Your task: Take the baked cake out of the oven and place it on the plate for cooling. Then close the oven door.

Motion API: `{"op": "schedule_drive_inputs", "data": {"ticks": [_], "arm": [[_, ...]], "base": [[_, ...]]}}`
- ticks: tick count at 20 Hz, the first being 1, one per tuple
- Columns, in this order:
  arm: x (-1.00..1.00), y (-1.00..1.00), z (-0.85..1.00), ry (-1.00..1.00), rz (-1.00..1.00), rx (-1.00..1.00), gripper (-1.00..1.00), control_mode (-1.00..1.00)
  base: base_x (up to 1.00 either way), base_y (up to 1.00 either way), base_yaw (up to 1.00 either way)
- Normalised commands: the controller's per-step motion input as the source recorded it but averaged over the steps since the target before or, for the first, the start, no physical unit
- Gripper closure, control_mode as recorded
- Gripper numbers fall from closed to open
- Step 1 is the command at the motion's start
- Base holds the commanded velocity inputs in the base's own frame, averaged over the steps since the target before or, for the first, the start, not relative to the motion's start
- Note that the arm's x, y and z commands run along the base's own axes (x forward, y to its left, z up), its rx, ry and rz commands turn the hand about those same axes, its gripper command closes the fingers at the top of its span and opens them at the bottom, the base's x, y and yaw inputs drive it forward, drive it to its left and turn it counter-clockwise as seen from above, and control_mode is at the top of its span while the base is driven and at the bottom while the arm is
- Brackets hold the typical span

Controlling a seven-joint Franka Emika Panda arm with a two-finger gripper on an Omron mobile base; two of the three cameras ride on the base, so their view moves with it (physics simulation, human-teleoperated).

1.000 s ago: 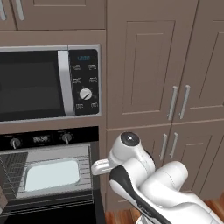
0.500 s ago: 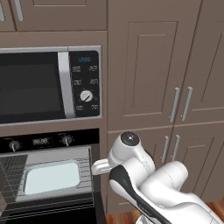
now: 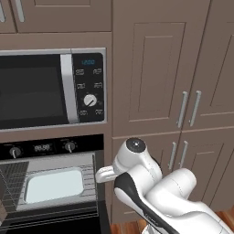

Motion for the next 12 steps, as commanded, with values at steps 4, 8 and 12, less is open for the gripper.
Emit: {"op": "schedule_drive_inputs", "data": {"ticks": [4, 8, 12], "arm": [[0.0, 0.0, 0.0, 0.0, 0.0, 0.0, -1.0, 1.0], [0.0, 0.0, 0.0, 0.0, 0.0, 0.0, -1.0, -1.0], [0.0, 0.0, 0.0, 0.0, 0.0, 0.0, -1.0, -1.0]], "base": [[0.0, 0.0, 0.0], [0.0, 0.0, 0.0], [0.0, 0.0, 0.0]]}}
